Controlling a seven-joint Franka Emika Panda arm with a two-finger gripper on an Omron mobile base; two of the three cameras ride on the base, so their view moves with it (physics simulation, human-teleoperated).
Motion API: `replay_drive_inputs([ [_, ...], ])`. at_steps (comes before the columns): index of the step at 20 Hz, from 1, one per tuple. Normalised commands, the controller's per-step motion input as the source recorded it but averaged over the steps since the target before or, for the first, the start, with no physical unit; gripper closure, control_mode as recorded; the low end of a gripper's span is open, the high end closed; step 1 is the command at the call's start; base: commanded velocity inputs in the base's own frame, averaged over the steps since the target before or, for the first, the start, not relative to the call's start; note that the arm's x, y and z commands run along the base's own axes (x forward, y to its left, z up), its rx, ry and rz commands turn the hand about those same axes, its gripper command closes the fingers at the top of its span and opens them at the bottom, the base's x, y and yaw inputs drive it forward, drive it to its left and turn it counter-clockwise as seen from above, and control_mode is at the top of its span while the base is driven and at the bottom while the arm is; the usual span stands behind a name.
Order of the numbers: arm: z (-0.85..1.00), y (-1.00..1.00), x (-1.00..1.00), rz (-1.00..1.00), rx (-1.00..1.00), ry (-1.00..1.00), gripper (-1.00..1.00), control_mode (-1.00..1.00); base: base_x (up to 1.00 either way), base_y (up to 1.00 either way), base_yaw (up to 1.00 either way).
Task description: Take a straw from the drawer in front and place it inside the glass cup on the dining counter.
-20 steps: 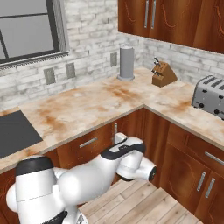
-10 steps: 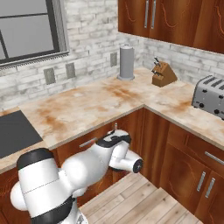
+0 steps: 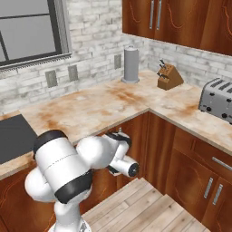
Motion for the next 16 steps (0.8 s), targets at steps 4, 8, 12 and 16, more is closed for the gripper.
replay_drive_inputs([
  [4, -0.36, 0.29, 0.07, 0.11, 0.01, -0.02, -1.00, -1.00, 0.00, 0.00, 0.00],
  [8, -0.12, 0.27, 0.00, 0.11, 0.05, -0.12, -1.00, -1.00, 0.00, 0.00, 0.00],
  [12, -0.02, 0.21, 0.02, 0.08, 0.09, -0.17, -1.00, -1.00, 0.00, 0.00, 0.00],
  [16, -0.15, 0.11, 0.31, 0.04, 0.09, -0.06, -1.00, -1.00, 0.00, 0.00, 0.00],
])
